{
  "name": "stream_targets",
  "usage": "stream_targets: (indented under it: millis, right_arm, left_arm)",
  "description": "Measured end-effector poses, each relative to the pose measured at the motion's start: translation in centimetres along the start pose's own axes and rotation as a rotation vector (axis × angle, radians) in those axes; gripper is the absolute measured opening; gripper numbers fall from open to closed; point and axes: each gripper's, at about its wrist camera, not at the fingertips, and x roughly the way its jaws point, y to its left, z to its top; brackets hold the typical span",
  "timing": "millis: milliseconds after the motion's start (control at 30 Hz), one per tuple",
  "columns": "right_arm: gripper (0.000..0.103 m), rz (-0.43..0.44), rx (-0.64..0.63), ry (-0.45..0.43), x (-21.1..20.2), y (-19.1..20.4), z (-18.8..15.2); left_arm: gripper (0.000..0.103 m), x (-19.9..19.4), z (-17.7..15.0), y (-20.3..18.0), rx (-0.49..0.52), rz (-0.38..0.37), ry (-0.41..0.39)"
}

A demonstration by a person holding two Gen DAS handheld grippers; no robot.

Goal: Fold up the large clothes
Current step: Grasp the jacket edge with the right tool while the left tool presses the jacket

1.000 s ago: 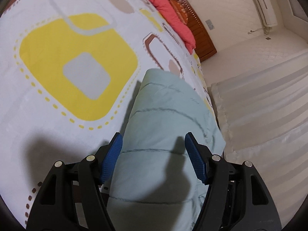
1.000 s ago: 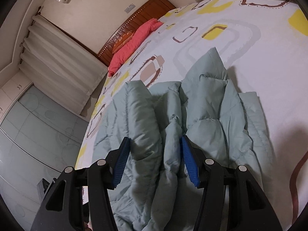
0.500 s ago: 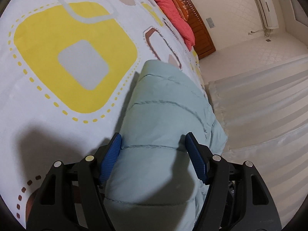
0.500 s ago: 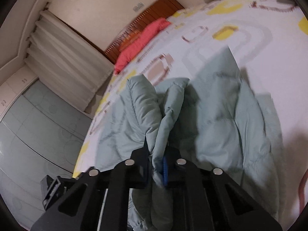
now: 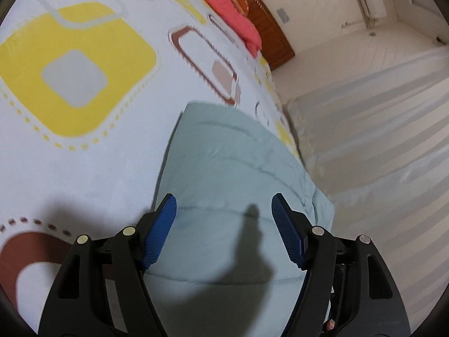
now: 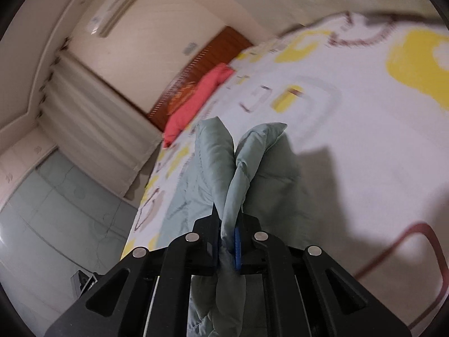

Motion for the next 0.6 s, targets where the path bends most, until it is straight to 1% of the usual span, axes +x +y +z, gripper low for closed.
stream_targets:
  millis: [100,167,300,367,433,567,600]
  right_arm:
    - [0.008,-0.044,0.032,0.031,0.8,-2.5,-1.0]
    - [0.008,-0.058,0.047,0.051,1.3,-3.6,-1.7]
    - [0.009,-0.08,0.045,0.073,2.2,-4.4,-2.4]
    - [0.009,-0.08,0.054,0.076,2.5,-4.6,-2.5]
    - [0.009,-0.074,0.066,0.081,2.3,-4.7,-2.3]
    - [0.015,-0.06,0.096,0.084,1.5,-4.7,-1.9]
    - [0.018,-0.058,0.108,0.082,1.1,-4.6,-1.9]
  left_arm:
    - [0.07,1.4,-0.8,-0.1,0.036,0.063,0.021]
    - [0.07,2.0,-1.3,0.0,0.058,0.097,0.024]
    - [0.07,3.1,-1.8,-0.1,0.136,0.163,0.02]
    - [0.07,3.4,-2.0,0.3,0.141,0.167,0.024]
    - [0.07,3.3,-1.9,0.6,0.115,0.149,0.029]
    - [0.069,2.4,-1.6,0.9,0.071,0.117,0.037]
    - [0.069,2.0,-1.5,1.0,0.053,0.103,0.038]
